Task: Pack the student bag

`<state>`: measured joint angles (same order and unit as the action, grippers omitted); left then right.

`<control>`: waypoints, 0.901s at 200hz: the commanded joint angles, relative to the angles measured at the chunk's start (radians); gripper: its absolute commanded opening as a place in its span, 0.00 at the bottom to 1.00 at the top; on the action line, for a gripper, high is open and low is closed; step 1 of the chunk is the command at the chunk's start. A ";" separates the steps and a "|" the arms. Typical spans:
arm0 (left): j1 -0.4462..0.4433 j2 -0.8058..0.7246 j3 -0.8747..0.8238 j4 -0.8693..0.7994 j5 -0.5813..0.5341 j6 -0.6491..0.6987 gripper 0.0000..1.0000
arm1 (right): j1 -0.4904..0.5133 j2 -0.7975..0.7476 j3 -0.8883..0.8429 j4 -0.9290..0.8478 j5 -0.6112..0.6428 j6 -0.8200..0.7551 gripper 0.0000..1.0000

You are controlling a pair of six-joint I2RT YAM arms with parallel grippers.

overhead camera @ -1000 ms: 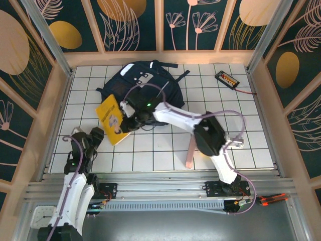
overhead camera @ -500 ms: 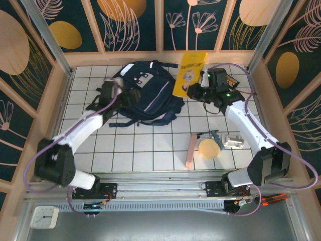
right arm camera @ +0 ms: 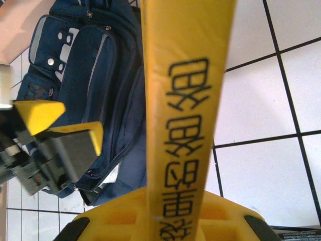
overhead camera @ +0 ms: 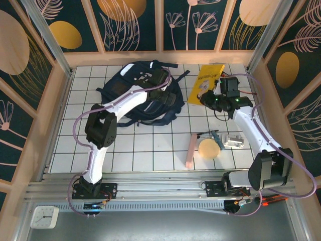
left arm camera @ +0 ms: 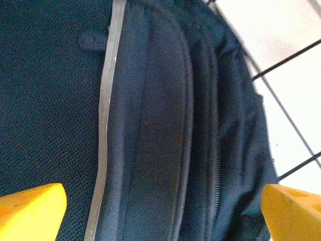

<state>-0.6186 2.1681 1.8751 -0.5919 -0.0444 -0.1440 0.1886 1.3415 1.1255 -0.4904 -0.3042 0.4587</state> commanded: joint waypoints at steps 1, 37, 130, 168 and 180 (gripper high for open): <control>0.013 0.028 0.052 -0.111 -0.017 0.027 0.98 | 0.002 -0.036 0.006 0.045 -0.011 -0.018 0.00; 0.009 0.084 0.084 -0.128 -0.064 0.023 0.98 | 0.004 -0.035 -0.014 0.053 -0.046 -0.009 0.00; 0.009 0.225 0.201 -0.179 -0.162 0.015 0.05 | 0.055 -0.011 0.003 0.101 -0.106 0.009 0.00; 0.019 0.102 0.241 -0.200 -0.118 -0.048 0.00 | 0.032 -0.041 -0.033 0.109 -0.187 0.058 0.00; 0.022 0.050 0.276 -0.204 -0.104 -0.064 0.00 | 0.017 -0.060 -0.057 0.130 -0.219 0.091 0.00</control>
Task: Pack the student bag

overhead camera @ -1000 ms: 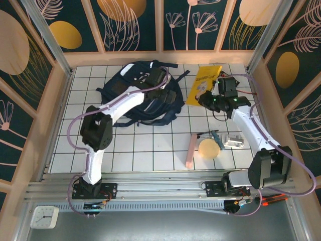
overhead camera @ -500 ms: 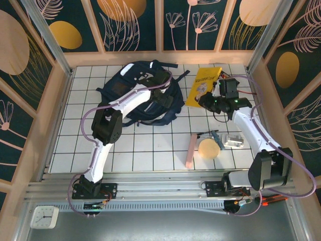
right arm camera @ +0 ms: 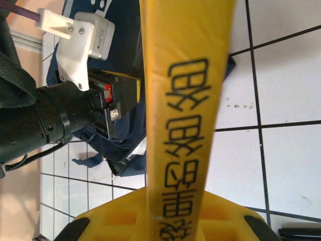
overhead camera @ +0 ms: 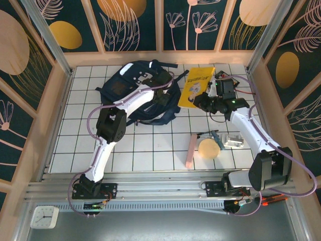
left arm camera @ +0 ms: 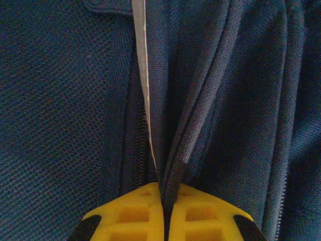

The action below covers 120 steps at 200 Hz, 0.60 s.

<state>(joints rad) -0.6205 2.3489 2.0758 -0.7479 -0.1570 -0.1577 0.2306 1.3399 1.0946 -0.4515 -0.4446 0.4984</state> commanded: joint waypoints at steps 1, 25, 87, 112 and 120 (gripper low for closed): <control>0.024 -0.135 0.078 -0.048 0.008 -0.051 0.00 | -0.027 -0.059 -0.028 0.093 -0.083 0.055 0.00; 0.038 -0.200 0.175 -0.086 0.007 -0.060 0.00 | -0.040 -0.083 -0.058 0.154 -0.151 0.134 0.00; 0.076 -0.286 0.191 -0.093 0.054 -0.081 0.00 | 0.010 0.009 -0.078 0.353 -0.280 0.300 0.00; 0.079 -0.322 0.156 -0.073 0.086 -0.084 0.00 | 0.075 0.133 -0.079 0.504 -0.307 0.357 0.00; 0.080 -0.333 0.133 -0.061 0.098 -0.082 0.00 | 0.099 0.196 -0.053 0.540 -0.317 0.364 0.00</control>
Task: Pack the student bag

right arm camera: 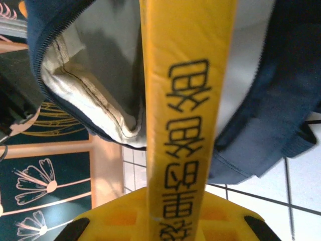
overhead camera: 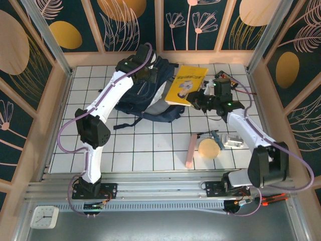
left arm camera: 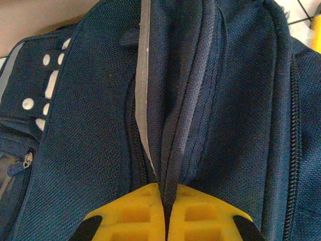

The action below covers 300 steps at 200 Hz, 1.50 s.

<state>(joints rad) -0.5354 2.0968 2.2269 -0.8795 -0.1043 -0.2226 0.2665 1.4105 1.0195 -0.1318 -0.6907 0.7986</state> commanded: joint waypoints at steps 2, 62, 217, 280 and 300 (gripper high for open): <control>-0.006 -0.085 -0.025 0.074 0.049 -0.018 0.00 | 0.069 0.133 0.027 0.224 -0.072 0.064 0.00; 0.007 -0.117 -0.141 0.183 0.105 -0.047 0.00 | 0.228 0.640 0.353 0.437 -0.168 0.166 0.00; 0.066 -0.058 -0.281 0.249 0.181 -0.273 0.80 | 0.087 0.109 0.139 -0.359 0.294 -0.199 0.72; 0.239 -0.626 -1.040 0.363 0.165 -0.473 0.99 | 0.318 0.250 0.154 -0.206 0.264 -0.115 0.71; 0.325 -0.676 -1.222 0.503 0.295 -0.556 0.99 | 0.344 0.291 0.168 -0.168 0.266 -0.104 0.71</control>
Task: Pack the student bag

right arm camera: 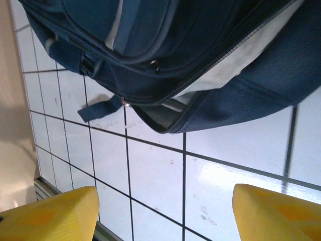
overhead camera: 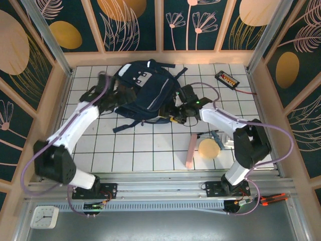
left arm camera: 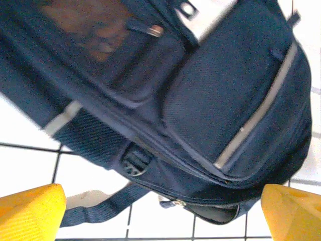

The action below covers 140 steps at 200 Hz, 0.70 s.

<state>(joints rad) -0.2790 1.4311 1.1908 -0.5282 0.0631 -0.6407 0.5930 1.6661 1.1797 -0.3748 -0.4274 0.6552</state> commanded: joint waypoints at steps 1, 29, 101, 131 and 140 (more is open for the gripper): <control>0.073 -0.010 -0.193 0.160 0.133 -0.143 0.99 | 0.020 0.038 0.010 0.075 0.003 0.039 0.71; 0.117 0.032 -0.342 0.421 0.251 -0.274 0.97 | 0.042 0.069 0.059 0.060 0.020 0.029 0.71; 0.129 0.267 -0.436 0.790 0.334 -0.458 0.68 | 0.048 0.061 0.102 0.021 0.041 0.004 0.68; 0.128 0.393 -0.385 0.880 0.350 -0.493 0.52 | 0.072 0.055 0.094 0.031 0.072 -0.008 0.68; 0.126 0.425 -0.370 0.909 0.358 -0.508 0.38 | 0.083 0.048 0.085 0.044 0.093 -0.014 0.68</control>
<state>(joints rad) -0.1486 1.7561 0.7780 0.2314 0.3931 -1.0878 0.6437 1.7329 1.2549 -0.3401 -0.3916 0.6640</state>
